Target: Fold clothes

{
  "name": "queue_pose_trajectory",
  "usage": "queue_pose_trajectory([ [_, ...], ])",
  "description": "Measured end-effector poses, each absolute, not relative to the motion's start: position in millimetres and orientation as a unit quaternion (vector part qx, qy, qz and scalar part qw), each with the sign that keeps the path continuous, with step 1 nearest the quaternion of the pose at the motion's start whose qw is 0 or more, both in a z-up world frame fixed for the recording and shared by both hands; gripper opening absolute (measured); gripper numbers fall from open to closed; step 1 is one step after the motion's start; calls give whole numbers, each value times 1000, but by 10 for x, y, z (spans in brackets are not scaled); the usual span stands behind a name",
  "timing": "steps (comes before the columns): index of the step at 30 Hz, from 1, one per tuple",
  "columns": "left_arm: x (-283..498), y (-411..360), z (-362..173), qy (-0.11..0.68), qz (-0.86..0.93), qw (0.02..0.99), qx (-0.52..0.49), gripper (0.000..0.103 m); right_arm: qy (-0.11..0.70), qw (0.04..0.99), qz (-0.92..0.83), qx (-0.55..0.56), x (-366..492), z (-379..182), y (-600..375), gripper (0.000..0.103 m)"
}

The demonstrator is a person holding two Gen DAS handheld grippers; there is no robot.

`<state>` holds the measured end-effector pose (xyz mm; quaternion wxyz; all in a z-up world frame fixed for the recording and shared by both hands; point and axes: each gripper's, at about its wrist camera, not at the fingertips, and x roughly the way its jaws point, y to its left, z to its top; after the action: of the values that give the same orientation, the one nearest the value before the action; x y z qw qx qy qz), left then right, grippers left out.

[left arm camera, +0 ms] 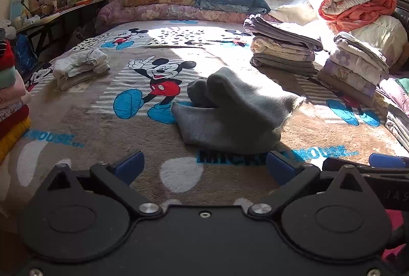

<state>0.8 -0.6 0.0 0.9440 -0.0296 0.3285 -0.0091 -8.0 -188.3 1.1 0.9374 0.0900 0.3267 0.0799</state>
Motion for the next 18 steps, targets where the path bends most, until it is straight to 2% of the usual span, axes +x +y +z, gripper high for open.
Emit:
queue_pose_trajectory([
  [18,29,-48,-26,326,3,945,-11,103,331,934,89,99,-43,-37,-1891,103],
])
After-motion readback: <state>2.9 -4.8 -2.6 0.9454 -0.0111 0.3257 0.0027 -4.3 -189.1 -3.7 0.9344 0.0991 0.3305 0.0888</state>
